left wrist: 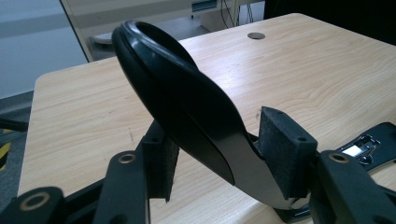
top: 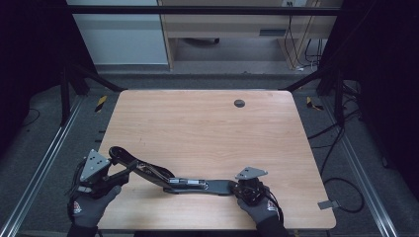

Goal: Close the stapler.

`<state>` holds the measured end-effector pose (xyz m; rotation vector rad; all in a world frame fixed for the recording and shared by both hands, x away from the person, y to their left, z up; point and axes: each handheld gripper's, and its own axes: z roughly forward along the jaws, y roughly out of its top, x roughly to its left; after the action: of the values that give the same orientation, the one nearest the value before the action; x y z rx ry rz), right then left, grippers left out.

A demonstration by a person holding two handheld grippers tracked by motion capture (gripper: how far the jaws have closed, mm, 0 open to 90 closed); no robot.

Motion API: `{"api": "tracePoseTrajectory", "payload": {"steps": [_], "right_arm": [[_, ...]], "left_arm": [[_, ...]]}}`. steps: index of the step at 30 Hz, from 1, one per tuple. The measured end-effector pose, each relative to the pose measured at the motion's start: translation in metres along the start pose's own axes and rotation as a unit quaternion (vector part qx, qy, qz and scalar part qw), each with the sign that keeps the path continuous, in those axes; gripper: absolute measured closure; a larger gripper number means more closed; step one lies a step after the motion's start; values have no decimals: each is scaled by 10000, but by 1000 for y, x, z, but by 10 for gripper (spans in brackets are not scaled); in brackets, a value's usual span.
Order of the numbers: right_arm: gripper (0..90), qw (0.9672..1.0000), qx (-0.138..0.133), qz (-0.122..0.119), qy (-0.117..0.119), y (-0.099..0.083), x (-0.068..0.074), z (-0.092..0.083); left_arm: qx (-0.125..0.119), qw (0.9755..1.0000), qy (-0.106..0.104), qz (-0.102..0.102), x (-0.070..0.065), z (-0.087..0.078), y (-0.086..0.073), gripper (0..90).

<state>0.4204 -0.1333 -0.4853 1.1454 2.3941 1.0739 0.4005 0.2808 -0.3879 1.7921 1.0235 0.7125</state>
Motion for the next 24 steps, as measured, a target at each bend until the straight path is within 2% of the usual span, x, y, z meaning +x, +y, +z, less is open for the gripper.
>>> {"api": "tracePoseTrajectory", "payload": {"steps": [4, 18, 24], "right_arm": [[890, 10000, 22, -68, 12, 0, 0, 1], [900, 10000, -1, -16, 69, -1, 2, 2], [900, 10000, 28, -65, 10, -1, 1, 2]], "left_arm": [[-3, 10000, -7, -24, 0, 0, 0, 487], [-42, 10000, -18, -70, -2, -2, 0, 499], [-32, 10000, -27, -84, -3, -3, 1, 504]]}}
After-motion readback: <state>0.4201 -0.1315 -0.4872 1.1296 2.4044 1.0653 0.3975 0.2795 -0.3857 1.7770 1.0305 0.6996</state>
